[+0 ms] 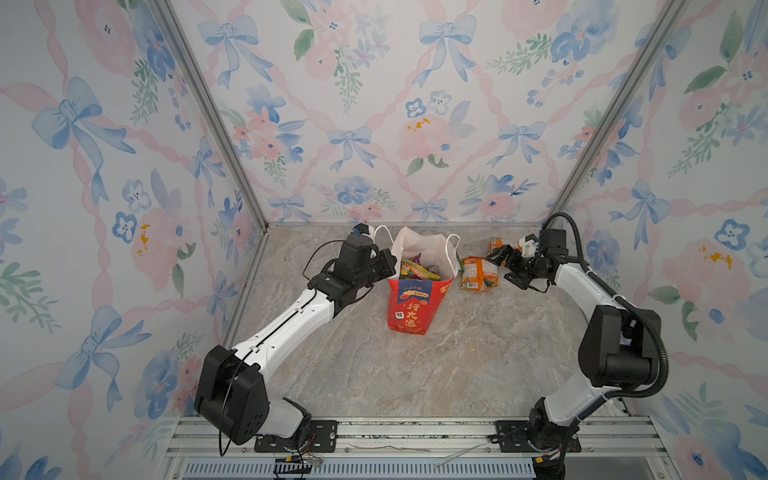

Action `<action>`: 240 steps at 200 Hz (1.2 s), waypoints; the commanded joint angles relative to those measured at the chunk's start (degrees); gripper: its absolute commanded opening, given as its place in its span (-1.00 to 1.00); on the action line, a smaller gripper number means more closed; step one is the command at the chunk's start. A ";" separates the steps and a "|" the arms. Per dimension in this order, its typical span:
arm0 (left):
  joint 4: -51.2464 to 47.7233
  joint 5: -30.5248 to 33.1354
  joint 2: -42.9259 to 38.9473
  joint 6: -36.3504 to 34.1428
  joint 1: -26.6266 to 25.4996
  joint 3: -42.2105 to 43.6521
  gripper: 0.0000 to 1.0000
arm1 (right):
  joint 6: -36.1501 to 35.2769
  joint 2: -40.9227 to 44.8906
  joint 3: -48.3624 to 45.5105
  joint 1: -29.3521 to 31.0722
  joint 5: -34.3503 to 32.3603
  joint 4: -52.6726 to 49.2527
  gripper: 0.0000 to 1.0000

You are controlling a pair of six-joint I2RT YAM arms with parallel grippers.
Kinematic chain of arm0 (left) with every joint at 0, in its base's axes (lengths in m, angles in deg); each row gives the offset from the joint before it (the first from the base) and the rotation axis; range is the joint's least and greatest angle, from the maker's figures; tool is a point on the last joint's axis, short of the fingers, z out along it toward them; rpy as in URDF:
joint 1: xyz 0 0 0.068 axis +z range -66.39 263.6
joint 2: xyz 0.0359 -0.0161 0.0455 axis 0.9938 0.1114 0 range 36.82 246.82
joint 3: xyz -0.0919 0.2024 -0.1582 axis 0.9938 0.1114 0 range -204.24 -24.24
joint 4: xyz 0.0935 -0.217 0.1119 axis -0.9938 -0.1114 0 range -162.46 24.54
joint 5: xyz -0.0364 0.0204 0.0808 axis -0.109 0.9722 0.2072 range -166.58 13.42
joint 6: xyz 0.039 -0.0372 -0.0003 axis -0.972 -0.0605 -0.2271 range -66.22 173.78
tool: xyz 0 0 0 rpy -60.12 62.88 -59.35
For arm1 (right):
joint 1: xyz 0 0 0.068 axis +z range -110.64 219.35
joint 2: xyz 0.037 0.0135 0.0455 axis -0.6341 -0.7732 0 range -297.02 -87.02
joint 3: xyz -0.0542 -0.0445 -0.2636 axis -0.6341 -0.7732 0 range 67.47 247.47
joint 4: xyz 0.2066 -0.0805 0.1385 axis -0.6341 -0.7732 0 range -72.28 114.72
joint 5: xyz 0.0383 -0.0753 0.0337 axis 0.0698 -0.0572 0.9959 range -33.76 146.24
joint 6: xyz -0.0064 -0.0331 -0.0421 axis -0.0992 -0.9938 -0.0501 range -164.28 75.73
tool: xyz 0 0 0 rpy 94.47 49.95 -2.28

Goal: Place the snacks into the paper bag
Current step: 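Lower the open right gripper around the orange Fox's Fruits packet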

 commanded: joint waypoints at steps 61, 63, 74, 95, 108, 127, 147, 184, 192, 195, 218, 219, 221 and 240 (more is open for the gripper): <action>-0.73 -1.19 -1.11 0.34 0.20 0.39 -1.00 | -3.93 -7.69 4.65 -1.62 -1.48 -2.20 0.93; -0.74 -1.15 -1.13 0.32 0.22 0.37 -1.00 | -4.27 -7.86 4.94 -1.68 -1.20 -2.36 0.93; -0.69 -1.16 -1.12 0.37 0.22 0.40 -1.00 | -6.96 -9.35 6.59 -1.78 0.30 -3.57 0.93; -0.69 -1.08 -1.14 0.41 0.07 0.23 -1.00 | -12.99 -12.66 10.64 -1.92 4.23 -7.58 0.93; -0.68 -1.01 -1.13 0.40 0.12 0.11 -1.00 | -15.52 -14.84 12.94 -2.09 4.33 -10.63 0.93; -0.73 -1.09 -0.96 0.36 0.13 0.03 -1.00 | -16.38 -17.11 14.25 -2.65 5.01 -11.92 0.93; -0.68 -1.18 -0.74 0.44 0.06 0.06 -1.00 | -16.57 -18.80 14.99 -3.18 6.07 -11.80 0.93; -0.70 -1.19 -0.53 0.41 0.13 0.00 -1.00 | -17.74 -19.39 15.79 -4.02 4.43 -12.28 0.93; -0.69 -1.14 -0.53 0.40 0.07 -0.01 -1.00 | -17.69 -19.74 15.89 -4.42 4.63 -12.11 0.93; -0.68 -1.18 -0.57 0.40 0.09 -0.07 -1.00 | -17.63 -19.91 15.98 -4.64 4.68 -12.11 0.93; -0.74 -1.23 -0.57 0.40 0.04 -0.05 -1.00 | -17.56 -21.73 17.28 -5.43 5.40 -12.67 0.93; -0.71 -1.21 -0.59 0.40 0.05 -0.02 -1.00 | -17.52 -21.89 17.34 -5.49 5.49 -12.69 0.93; -0.69 -1.15 -0.54 0.40 0.05 -0.04 -1.00 | -17.55 -22.13 17.45 -5.52 5.62 -12.65 0.93; -0.69 -1.10 -0.59 0.40 0.02 -0.04 -1.00 | -17.55 -23.93 18.62 -5.49 5.78 -12.80 0.95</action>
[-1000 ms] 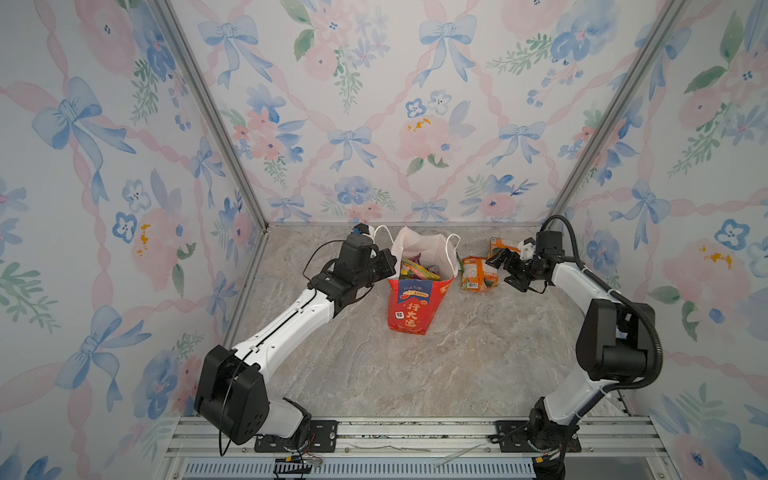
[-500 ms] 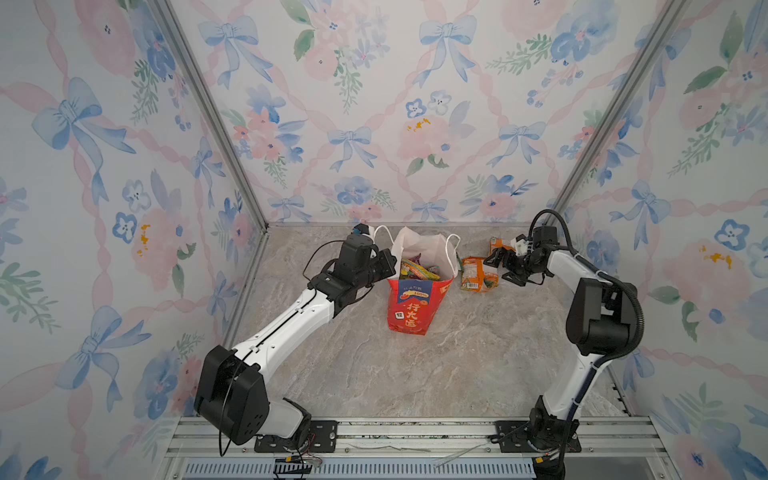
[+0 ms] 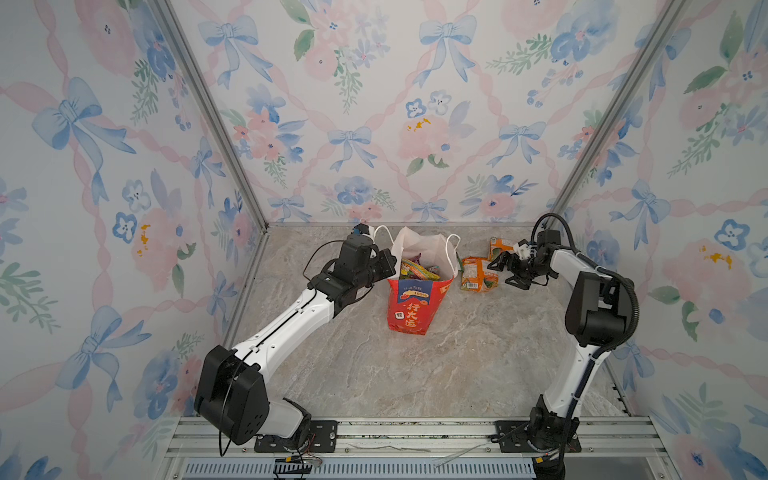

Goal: Place the snacks into the paper bag
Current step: 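Lower the open right gripper around the orange Fox's Fruits packet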

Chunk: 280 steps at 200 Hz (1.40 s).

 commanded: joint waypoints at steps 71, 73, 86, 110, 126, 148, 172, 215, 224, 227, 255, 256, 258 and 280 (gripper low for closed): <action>-0.68 -0.76 -0.74 0.45 0.04 -0.09 -1.00 | -1.66 -5.37 3.82 -0.35 1.85 -2.26 0.99; -0.68 -0.78 -0.71 0.48 0.00 -0.10 -1.00 | -1.67 -5.40 3.87 -0.35 1.90 -2.30 0.99; -0.66 -0.92 -0.53 0.45 0.05 -0.29 -1.00 | -1.67 -5.80 4.02 -0.29 2.44 -2.34 0.99; -0.66 -1.07 -0.27 0.43 0.04 -0.52 -1.00 | -1.85 -6.58 4.32 -0.11 3.51 -2.39 1.00; -0.68 -0.97 -0.36 0.49 -0.11 -0.56 -1.00 | -1.84 -7.03 4.56 0.24 3.79 -2.26 1.00; -0.74 -0.92 -0.41 0.50 -0.07 -0.45 -1.00 | -1.94 -8.08 5.27 0.83 4.12 -2.51 1.00; -0.72 -0.87 -0.50 0.51 -0.04 -0.50 -1.00 | -2.26 -9.35 6.28 1.55 3.97 -3.29 1.00; -0.77 -0.75 -0.38 0.49 -0.09 -0.61 -1.00 | -2.35 -10.12 6.74 2.67 3.49 -3.62 0.97; -0.71 -0.80 -0.31 0.53 -0.05 -0.66 -1.00 | -2.54 -10.24 6.94 2.91 3.42 -3.92 0.95; -0.69 -0.87 -0.30 0.54 0.00 -0.61 -1.00 | -2.54 -10.24 6.94 2.90 3.37 -3.93 0.94; -0.68 -0.92 -0.37 0.55 -0.04 -0.55 -1.00 | -3.01 -10.57 6.96 3.33 3.83 -4.27 0.85; -0.68 -0.88 -0.36 0.52 -0.04 -0.53 -1.00 | -3.05 -10.58 6.96 3.32 3.81 -4.32 0.85; -0.66 -0.85 -0.40 0.43 -0.06 -0.52 -1.00 | -3.05 -10.59 7.03 3.38 3.89 -4.35 0.84; -0.66 -0.58 -0.73 0.34 -0.05 -0.41 -1.00 | -3.18 -10.53 6.80 3.39 4.17 -4.54 0.74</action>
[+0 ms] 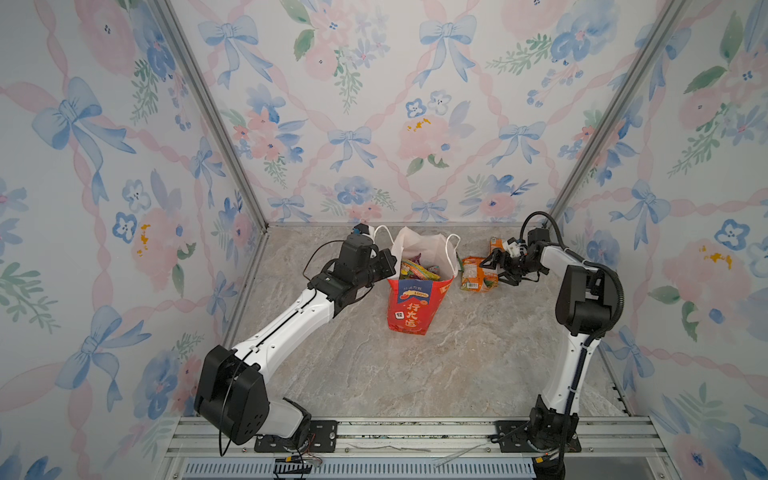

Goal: Place the snacks into the paper bag
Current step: 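Lower the open right gripper around the orange Fox's Fruits packet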

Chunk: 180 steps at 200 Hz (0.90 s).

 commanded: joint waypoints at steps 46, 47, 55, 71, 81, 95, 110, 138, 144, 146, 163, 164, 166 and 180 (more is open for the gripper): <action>-0.73 -0.52 -1.14 0.29 -0.12 -0.02 -1.00 | -0.84 -2.31 -0.58 0.95 1.29 -2.90 0.63; -0.65 -0.55 -1.14 0.29 -0.08 -0.05 -1.00 | -0.85 -2.31 -0.58 1.04 1.30 -2.91 0.63; -0.67 -0.40 -1.23 0.30 -0.04 0.08 -1.00 | -0.69 -2.27 -0.67 1.09 1.93 -2.75 0.62; -0.67 -0.40 -1.36 0.29 -0.04 0.13 -1.00 | -0.54 -2.13 -0.74 1.29 2.61 -2.41 0.60; -0.67 -0.36 -1.48 0.35 -0.04 0.12 -1.00 | -0.52 -2.15 -0.76 1.41 3.12 -2.32 0.59; -0.66 -0.23 -1.58 0.29 -0.04 0.25 -1.00 | -0.20 -2.13 -0.89 1.42 4.11 -1.90 0.58; -0.68 -0.14 -1.80 0.29 -0.12 0.43 -1.00 | 0.71 -2.05 -1.50 1.40 5.68 -0.45 0.58; -0.75 -0.08 -2.00 0.30 -0.04 0.60 -1.00 | 2.63 -1.96 -2.57 1.43 8.73 2.00 0.58; -0.75 0.03 -2.02 0.30 -0.10 0.63 -1.00 | 3.03 -1.96 -2.65 1.43 9.17 2.48 0.57; -0.68 0.04 -2.06 0.34 -0.10 0.70 -1.00 | 3.19 -1.96 -2.68 1.45 9.30 2.63 0.57; -0.71 0.03 -2.11 0.29 -0.05 0.73 -1.00 | 3.87 -2.06 -3.09 1.40 9.67 3.46 0.57; -0.68 0.04 -2.11 0.29 -0.05 0.72 -1.00 | 3.88 -2.05 -3.11 1.44 9.67 3.48 0.57; -0.73 0.00 -2.09 0.29 -0.09 0.72 -1.00 | 3.89 -2.07 -3.13 1.47 9.71 3.53 0.56; -0.69 0.02 -2.12 0.30 -0.04 0.83 -1.00 | 4.18 -2.25 -3.18 1.41 9.76 3.67 0.53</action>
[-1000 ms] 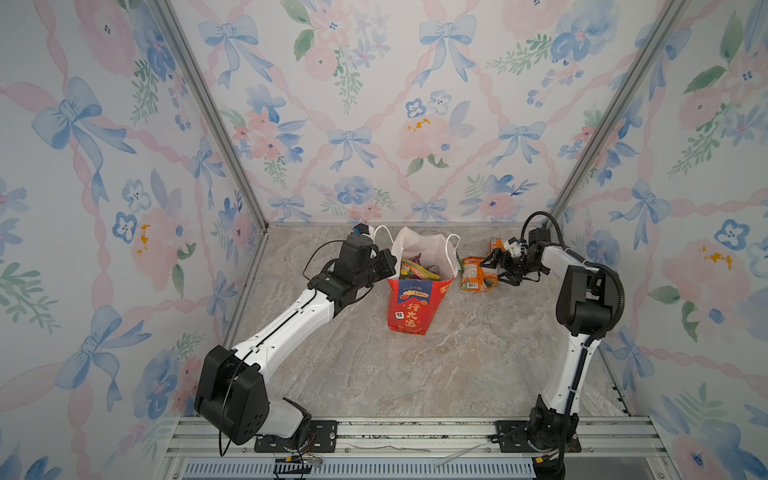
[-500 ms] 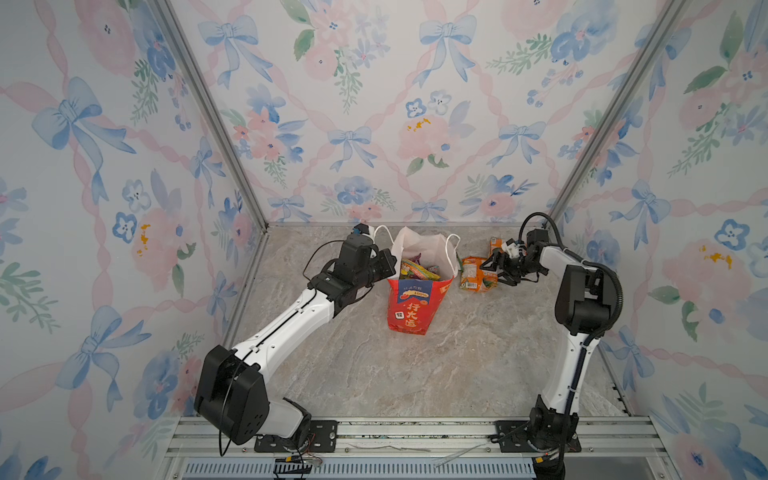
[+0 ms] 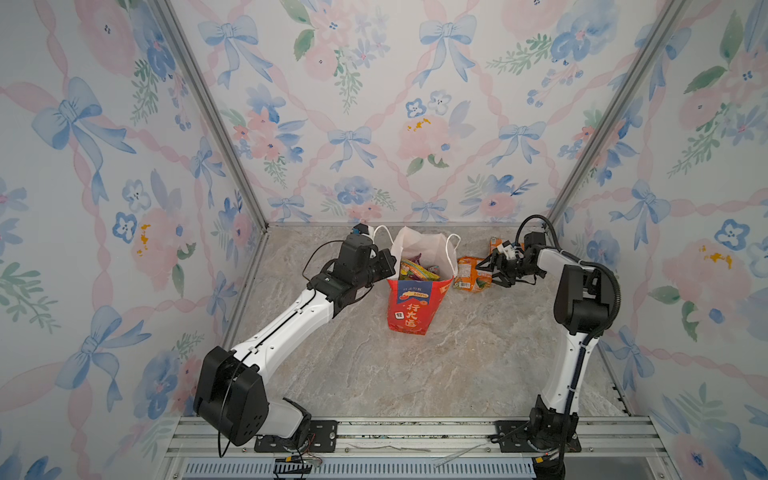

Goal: Place the snacks into the paper bag
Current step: 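Lower the open right gripper around the orange Fox's Fruits packet, then close the right gripper on the orange packet and lift it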

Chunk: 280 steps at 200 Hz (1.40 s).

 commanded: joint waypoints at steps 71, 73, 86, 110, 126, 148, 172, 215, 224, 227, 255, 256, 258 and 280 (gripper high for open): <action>-0.43 0.11 -2.21 0.20 -0.10 1.11 -1.00 | 2.50 -1.15 -1.62 0.36 2.28 2.05 0.20; -0.38 0.09 -2.25 0.20 -0.08 1.17 -1.00 | 2.50 -1.13 -1.66 0.36 2.28 2.10 0.18; -0.40 0.17 -2.31 0.18 -0.11 1.22 -1.00 | 2.63 -1.04 -1.78 0.31 2.46 2.29 0.07; -0.36 0.15 -2.48 0.12 -0.05 1.17 -1.00 | 2.89 -0.70 -2.04 0.14 2.54 2.57 -0.11; -0.40 0.09 -2.50 0.11 -0.04 1.31 -1.00 | 3.09 -0.30 -2.24 0.16 2.56 2.72 -0.25; -0.31 0.30 -2.61 0.20 -0.04 1.50 -1.00 | 3.32 0.40 -2.49 -0.03 2.70 3.07 -0.53; -0.39 0.52 -2.99 0.19 0.02 1.68 -1.00 | 3.70 1.13 -2.75 -0.13 3.04 3.47 -0.75; -0.36 0.56 -3.24 0.20 0.04 1.81 -1.00 | 4.02 3.12 -3.60 -0.34 3.05 3.99 -1.00; -0.40 0.54 -3.23 0.20 -0.02 1.86 -1.00 | 4.01 3.81 -3.79 -0.34 3.05 4.08 -1.00; -0.35 0.68 -3.19 0.20 0.03 1.86 -1.00 | 4.04 4.02 -3.80 -0.31 3.12 4.08 -1.00; -0.30 0.65 -3.23 0.15 0.13 1.72 -1.00 | 4.00 6.49 -4.29 -0.27 3.22 3.90 -1.00; -0.33 0.63 -3.23 0.17 0.13 1.74 -1.00 | 3.99 6.59 -4.31 -0.35 3.22 3.90 -1.00; -0.35 0.68 -3.23 0.15 0.09 1.76 -1.00 | 3.99 6.85 -4.33 -0.32 3.22 3.90 -1.00; -0.36 0.54 -3.21 0.17 0.22 1.75 -1.00 | 4.25 9.28 -4.52 -0.34 3.35 3.67 -1.00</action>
